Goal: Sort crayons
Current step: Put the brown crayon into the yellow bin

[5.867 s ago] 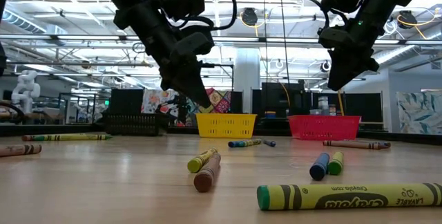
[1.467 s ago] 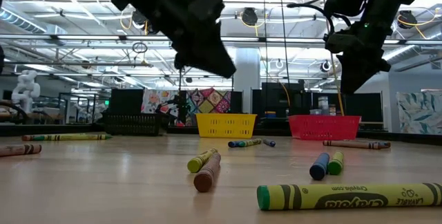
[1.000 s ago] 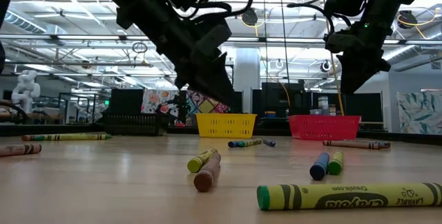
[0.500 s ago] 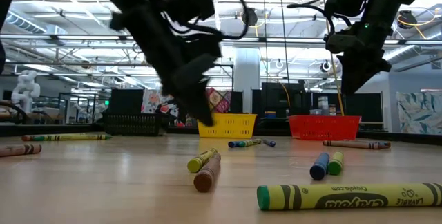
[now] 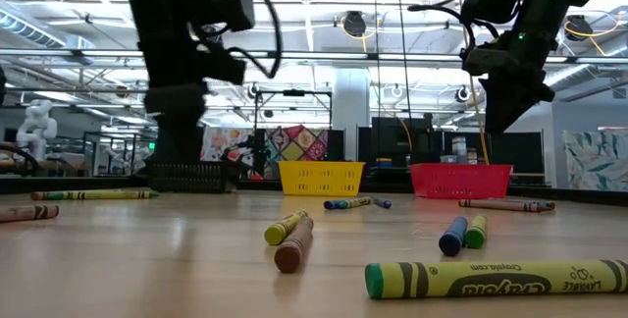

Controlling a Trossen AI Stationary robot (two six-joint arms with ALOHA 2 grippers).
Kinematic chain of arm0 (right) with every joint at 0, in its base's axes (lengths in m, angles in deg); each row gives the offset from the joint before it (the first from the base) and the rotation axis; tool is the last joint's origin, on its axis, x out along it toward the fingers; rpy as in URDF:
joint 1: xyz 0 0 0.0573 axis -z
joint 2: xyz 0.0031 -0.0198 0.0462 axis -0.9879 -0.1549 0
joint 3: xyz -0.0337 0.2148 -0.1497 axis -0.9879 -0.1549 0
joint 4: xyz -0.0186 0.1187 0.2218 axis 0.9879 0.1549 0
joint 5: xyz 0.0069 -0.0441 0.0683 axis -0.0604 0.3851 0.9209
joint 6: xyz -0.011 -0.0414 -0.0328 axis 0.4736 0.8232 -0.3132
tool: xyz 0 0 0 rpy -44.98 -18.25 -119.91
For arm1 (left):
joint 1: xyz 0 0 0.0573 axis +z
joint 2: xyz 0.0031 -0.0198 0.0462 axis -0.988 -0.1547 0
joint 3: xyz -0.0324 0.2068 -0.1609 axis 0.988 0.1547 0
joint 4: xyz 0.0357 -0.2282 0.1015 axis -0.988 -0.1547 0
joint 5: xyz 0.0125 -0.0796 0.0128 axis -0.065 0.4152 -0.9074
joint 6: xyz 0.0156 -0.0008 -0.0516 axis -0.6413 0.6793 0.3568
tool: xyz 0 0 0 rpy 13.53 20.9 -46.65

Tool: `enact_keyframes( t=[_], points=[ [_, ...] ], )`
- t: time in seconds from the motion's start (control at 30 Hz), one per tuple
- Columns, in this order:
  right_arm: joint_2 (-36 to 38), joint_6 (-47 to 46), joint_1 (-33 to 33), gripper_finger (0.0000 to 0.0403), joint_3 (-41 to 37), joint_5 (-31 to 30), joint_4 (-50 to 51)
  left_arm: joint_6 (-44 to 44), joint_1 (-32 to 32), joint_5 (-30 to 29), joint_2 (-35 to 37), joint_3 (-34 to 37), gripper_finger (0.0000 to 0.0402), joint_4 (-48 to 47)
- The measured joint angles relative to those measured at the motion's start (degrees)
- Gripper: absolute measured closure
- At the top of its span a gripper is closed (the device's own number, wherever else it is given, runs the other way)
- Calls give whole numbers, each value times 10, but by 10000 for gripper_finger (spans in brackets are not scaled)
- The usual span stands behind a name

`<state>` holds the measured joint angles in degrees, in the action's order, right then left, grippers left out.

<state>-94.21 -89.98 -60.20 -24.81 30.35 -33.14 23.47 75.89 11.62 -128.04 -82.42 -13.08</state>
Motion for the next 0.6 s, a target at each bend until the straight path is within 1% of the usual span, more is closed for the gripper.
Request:
enact_keyframes(
  t=[0.13,0.4,0.6],
  points=[
    [0,0,0,321,0,2,2,-1,0,26,14,7,270,-14],
    [0,-1,0,321,0,3,7,-4,0,29,80,8,270,-86],
    [0,-29,0,321,0,3,5,-16,18,30,137,8,270,-88]
  ],
)
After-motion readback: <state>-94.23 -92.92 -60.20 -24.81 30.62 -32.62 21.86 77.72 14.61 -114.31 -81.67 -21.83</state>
